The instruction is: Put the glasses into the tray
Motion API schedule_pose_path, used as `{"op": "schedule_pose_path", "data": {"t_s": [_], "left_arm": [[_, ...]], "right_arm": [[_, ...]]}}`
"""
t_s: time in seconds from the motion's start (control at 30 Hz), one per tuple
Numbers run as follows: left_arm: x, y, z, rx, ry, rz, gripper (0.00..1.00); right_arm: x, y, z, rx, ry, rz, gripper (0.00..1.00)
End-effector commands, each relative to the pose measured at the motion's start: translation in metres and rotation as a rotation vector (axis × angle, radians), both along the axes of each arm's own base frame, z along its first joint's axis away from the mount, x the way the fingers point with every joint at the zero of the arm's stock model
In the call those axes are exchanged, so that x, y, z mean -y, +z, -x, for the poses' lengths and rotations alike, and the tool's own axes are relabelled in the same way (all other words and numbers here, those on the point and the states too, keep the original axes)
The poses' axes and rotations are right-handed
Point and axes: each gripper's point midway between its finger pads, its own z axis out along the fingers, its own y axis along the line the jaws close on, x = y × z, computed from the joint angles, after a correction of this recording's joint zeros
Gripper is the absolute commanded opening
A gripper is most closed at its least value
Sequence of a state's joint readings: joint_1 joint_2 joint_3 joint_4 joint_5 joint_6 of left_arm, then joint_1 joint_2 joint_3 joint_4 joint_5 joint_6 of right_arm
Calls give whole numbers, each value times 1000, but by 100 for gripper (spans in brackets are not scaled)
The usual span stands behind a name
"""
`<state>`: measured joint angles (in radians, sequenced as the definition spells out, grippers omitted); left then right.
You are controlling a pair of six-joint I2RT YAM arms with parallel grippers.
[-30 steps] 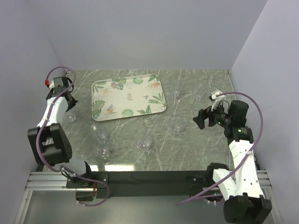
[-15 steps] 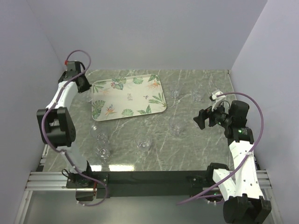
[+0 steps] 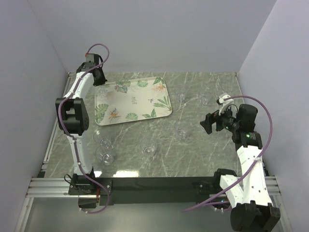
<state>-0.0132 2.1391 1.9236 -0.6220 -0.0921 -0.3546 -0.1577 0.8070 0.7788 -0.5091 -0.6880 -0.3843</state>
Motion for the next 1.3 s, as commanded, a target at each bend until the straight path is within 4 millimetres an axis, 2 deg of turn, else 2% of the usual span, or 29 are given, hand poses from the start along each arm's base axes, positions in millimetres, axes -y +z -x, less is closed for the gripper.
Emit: {"op": "schedule_pose_path", "data": {"t_s": [0.0,0.2,0.3,0.4,0.43,0.5,0.53,0.6,0.63,0.7,0.73,0.77,0.8,0.83,0.87,0.9,0.97,1.0,1.07,1.1,1.27], "left_arm": [[4,17,-13,36,-26,-31,0],[14,6,-21,12,-54,-51,1],[14,-1,-24,-1,-49,-49,10],[16,-1,-24,-1,-46,-43,31],[16,5,-24,10,-46,-41,42],[18,12,-23,26,-45,-36,51],[19,25,-23,52,-49,-29,57],[20,35,-19,70,-52,-19,63],[21,53,-15,104,-52,-14,67],[25,71,-7,141,-65,6,71],[26,87,2,182,-70,15,75],[29,95,8,202,-78,29,76],[30,86,20,181,-84,37,78],[31,116,28,257,-90,44,80],[33,123,36,273,-99,55,81],[33,131,54,292,-99,59,81],[32,142,69,332,-102,63,84],[31,145,89,346,-102,66,84],[29,151,106,382,-97,69,86],[32,149,126,387,-117,85,87],[30,135,179,395,-109,152,87]], "right_arm": [[3,7,-5,45,-2,13,98],[3,7,-5,43,-2,13,98],[4,6,-6,42,-5,13,98],[4,6,-6,44,-9,15,98],[4,6,-6,45,-6,15,98],[2,8,-4,51,9,10,98],[0,8,-3,52,15,6,98],[-3,10,0,62,33,1,98],[-3,11,0,68,37,2,98],[-4,12,2,76,44,3,98],[-4,12,2,80,46,5,98],[-3,12,3,81,45,6,99],[-5,13,4,87,54,5,99],[-5,12,4,90,57,7,98],[-6,13,5,93,61,8,98],[-8,12,6,94,73,4,99],[-9,11,7,94,86,5,99],[-10,11,8,91,92,3,99],[-13,11,10,94,115,-2,99],[-13,10,11,91,117,-1,99],[-14,8,11,85,126,-4,99]]}}
